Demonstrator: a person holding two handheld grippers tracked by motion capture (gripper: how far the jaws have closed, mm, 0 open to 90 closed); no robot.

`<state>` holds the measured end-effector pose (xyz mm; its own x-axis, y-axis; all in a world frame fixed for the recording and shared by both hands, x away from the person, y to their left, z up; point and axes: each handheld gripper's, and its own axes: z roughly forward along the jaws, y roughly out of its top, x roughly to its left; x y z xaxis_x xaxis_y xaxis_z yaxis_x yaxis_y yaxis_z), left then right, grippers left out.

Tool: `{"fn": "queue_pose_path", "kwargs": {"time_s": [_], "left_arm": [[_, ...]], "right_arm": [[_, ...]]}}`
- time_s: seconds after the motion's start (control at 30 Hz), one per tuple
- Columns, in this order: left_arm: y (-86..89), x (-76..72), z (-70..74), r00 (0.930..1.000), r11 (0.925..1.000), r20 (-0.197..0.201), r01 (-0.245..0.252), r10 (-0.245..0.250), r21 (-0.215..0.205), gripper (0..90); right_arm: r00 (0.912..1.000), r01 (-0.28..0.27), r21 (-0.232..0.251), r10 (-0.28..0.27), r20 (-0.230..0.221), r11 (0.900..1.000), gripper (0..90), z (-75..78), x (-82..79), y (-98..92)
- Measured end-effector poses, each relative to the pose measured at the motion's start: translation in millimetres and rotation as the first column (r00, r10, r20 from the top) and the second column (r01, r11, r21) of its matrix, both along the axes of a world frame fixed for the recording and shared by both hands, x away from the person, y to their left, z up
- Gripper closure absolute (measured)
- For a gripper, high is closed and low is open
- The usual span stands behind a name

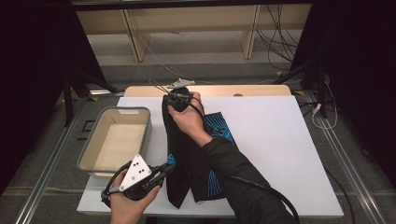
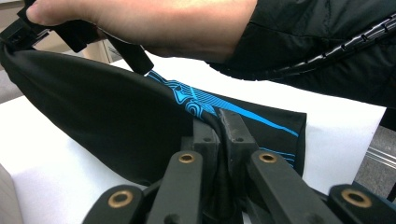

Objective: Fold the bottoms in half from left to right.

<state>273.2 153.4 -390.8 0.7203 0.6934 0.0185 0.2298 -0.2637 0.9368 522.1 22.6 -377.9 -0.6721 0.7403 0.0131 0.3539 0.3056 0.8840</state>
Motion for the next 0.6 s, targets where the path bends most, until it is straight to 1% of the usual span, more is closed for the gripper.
{"fn": "queue_pose_path", "kwargs": {"time_s": [0.27,0.6], "left_arm": [[-4.5,2.3,-0.7,0.9999,0.9999,0.004,0.009,-0.009,0.007,85.3],[-9.7,5.3,-2.5,0.9997,0.9996,0.005,0.024,-0.024,0.015,85.3]], "right_arm": [[0.9999,-0.004,-0.011,0.004,-0.010,1.000,86.7,-1.3,0.7,-2.8],[0.9999,-0.002,-0.007,0.001,-0.014,1.000,86.7,-1.2,1.7,-7.4]]}}
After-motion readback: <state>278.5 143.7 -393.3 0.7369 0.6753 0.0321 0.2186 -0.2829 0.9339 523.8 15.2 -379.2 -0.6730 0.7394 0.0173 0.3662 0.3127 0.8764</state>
